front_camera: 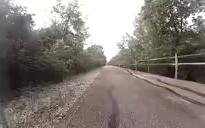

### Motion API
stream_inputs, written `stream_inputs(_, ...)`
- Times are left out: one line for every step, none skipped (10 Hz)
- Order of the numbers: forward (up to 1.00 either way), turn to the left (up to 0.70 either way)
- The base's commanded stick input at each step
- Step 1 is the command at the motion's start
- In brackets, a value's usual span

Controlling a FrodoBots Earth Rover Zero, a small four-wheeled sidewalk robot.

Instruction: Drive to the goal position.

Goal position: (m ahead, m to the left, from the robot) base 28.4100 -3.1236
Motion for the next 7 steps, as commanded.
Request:
stream_inputs(0.70, 0.02)
stream_inputs(0.70, 0.02)
stream_inputs(0.70, 0.02)
stream_inputs(0.70, 0.03)
stream_inputs(0.70, 0.02)
stream_inputs(0.70, 0.03)
stream_inputs(0.70, 0.03)
